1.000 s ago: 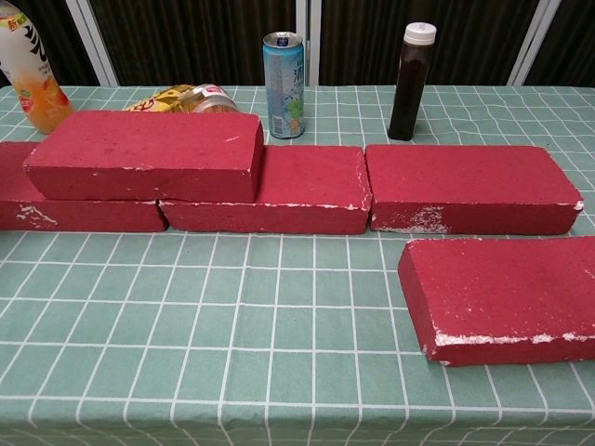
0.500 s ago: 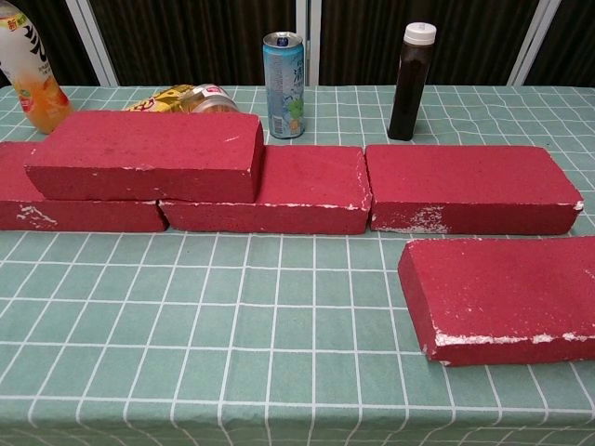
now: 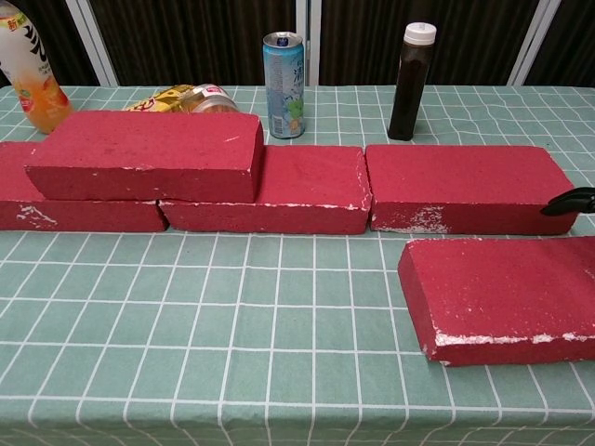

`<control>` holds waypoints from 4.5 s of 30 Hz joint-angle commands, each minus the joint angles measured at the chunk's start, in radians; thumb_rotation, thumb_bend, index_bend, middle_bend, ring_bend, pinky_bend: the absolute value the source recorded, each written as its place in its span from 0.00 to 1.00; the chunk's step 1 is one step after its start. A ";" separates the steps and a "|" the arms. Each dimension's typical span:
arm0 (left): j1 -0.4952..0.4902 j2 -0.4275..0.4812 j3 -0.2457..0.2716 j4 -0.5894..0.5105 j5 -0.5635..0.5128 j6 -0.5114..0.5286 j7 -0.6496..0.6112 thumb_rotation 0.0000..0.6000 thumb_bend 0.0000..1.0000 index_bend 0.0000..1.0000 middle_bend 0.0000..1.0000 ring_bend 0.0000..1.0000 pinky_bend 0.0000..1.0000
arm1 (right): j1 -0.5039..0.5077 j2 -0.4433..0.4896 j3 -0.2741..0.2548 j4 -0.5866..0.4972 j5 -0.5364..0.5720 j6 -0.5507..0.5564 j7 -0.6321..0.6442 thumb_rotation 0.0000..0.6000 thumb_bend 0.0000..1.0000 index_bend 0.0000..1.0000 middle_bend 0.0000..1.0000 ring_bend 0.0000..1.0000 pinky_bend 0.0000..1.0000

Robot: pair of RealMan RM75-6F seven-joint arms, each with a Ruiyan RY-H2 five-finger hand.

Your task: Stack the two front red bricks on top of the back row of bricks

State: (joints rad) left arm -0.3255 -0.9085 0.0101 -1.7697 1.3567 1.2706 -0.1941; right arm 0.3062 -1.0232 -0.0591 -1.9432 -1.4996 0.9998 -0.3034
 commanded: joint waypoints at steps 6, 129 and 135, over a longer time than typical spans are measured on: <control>0.018 -0.009 -0.009 0.023 0.015 -0.003 -0.011 1.00 0.00 0.00 0.00 0.00 0.00 | 0.024 -0.083 0.015 0.017 0.074 -0.021 -0.062 1.00 0.00 0.00 0.00 0.00 0.00; 0.074 -0.052 -0.041 0.172 0.110 -0.047 -0.218 1.00 0.00 0.00 0.00 0.00 0.00 | 0.800 -0.357 0.198 0.224 0.986 -0.155 -0.219 1.00 0.00 0.10 0.32 0.08 0.01; 0.076 -0.053 -0.040 0.176 0.109 -0.044 -0.222 1.00 0.00 0.00 0.00 0.00 0.00 | 0.811 -0.357 0.196 0.222 0.993 -0.151 -0.220 1.00 0.00 0.09 0.31 0.08 0.01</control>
State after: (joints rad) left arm -0.2496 -0.9618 -0.0304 -1.5936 1.4662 1.2264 -0.4155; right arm 1.1166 -1.3806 0.1376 -1.7206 -0.5075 0.8485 -0.5226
